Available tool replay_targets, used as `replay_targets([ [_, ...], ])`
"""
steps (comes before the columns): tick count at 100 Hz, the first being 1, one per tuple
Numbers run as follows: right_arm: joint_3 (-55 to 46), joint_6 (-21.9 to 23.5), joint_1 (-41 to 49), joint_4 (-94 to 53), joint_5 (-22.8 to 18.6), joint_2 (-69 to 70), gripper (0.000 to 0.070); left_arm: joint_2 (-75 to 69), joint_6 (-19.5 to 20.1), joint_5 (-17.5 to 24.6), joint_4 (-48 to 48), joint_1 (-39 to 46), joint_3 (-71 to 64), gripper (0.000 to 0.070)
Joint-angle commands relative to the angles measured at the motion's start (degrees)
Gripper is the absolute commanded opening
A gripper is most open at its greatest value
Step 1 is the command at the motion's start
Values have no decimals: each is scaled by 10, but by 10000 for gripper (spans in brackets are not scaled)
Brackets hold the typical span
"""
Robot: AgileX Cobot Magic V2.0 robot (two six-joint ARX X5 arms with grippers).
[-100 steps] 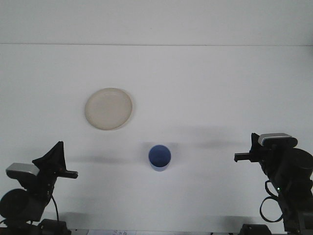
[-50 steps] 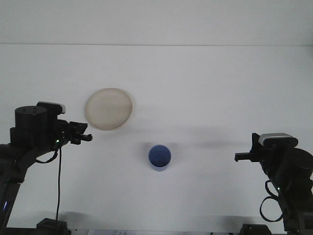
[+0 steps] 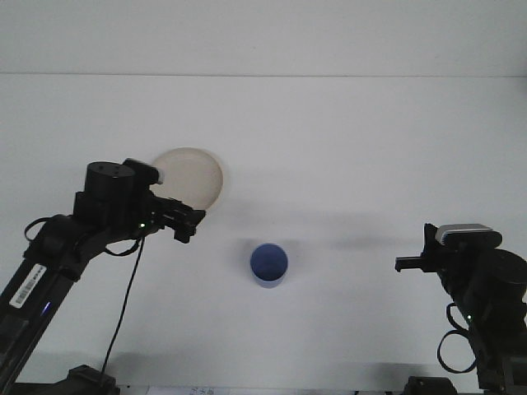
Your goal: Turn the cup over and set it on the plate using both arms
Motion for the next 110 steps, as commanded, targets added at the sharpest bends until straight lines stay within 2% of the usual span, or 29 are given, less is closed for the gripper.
replay_targets([
  [1, 4, 9, 0, 7, 1, 2, 15, 26, -19, 4, 13, -30, 13, 433],
  [17, 4, 9, 0, 8, 1, 2, 15, 83, -29, 3, 46, -91, 14, 433],
  [41, 4, 9, 0, 7, 1, 2, 15, 159, -32, 3, 46, -149, 16, 434],
  [69, 4, 9, 0, 5, 1, 2, 15, 200, -20, 3, 49, -182, 16, 433],
  [89, 4, 9, 0, 5, -3, 2, 15, 237, -17, -26, 51, -187, 16, 416],
  [92, 4, 9, 0, 5, -3, 2, 15, 243, -17, -26, 50, -187, 16, 400],
  [95, 4, 9, 0, 5, -3, 2, 15, 247, -15, -26, 50, -187, 16, 347],
  [107, 4, 9, 0, 5, -3, 2, 15, 253, 1, -26, 52, -190, 16, 9],
  [110, 4, 9, 0, 5, -3, 2, 15, 253, 2, -26, 55, -191, 16, 3],
])
